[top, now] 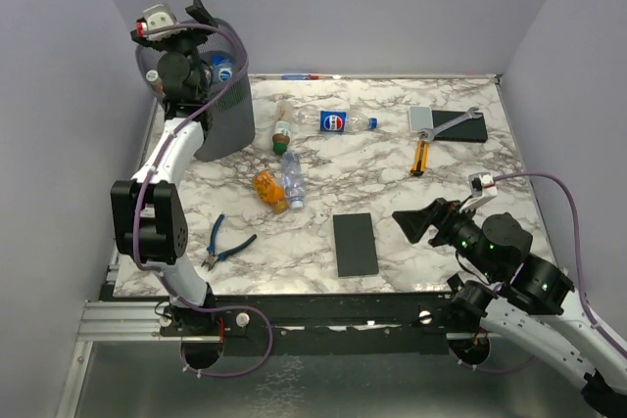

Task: Put the plastic bottles in the bin
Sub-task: Place the plastic bottle in the trash bin.

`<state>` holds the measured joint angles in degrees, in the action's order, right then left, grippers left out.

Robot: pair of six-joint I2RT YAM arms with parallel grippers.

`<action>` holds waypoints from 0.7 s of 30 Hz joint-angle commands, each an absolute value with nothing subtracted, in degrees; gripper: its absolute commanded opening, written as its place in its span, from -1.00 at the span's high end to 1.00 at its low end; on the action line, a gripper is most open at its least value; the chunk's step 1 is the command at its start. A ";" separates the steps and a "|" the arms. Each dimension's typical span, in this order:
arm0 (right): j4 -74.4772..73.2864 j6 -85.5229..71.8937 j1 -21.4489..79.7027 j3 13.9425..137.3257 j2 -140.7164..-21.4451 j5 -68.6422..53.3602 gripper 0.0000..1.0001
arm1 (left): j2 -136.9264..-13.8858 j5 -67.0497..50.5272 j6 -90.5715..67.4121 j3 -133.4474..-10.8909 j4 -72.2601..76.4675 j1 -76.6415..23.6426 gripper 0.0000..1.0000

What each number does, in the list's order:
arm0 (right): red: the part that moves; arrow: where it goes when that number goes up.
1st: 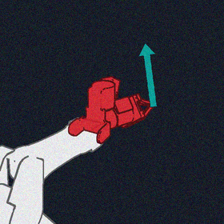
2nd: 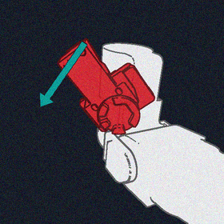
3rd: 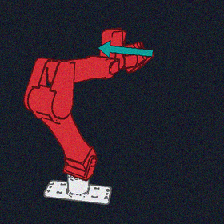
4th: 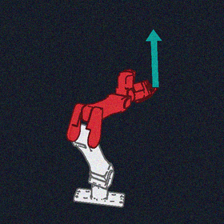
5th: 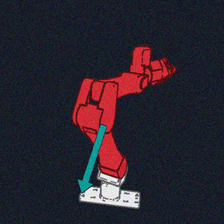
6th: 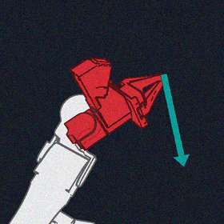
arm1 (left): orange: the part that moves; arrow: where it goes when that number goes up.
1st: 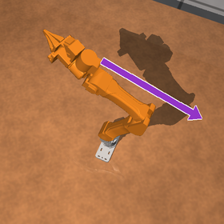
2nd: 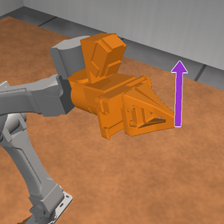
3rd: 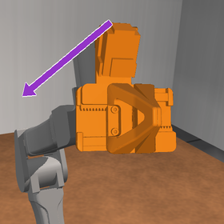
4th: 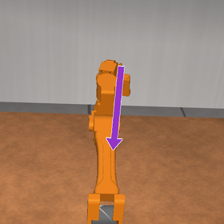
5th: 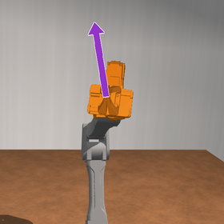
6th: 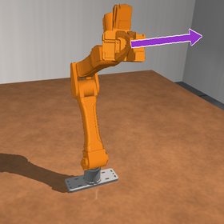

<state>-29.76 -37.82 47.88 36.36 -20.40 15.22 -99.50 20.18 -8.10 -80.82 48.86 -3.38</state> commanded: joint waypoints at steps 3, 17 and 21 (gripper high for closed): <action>-32.93 -34.87 47.83 39.26 -19.71 18.77 -0.97 | -91.44 22.99 -9.44 -85.49 47.62 -4.67 -0.98; -28.64 -29.29 47.81 40.28 -27.60 16.13 -0.99 | -63.85 28.90 -13.83 -77.53 4.55 -29.85 -0.98; -21.57 -28.30 47.81 39.40 -38.73 5.16 -0.95 | -53.23 27.92 -20.57 -66.24 -4.11 -30.44 -0.98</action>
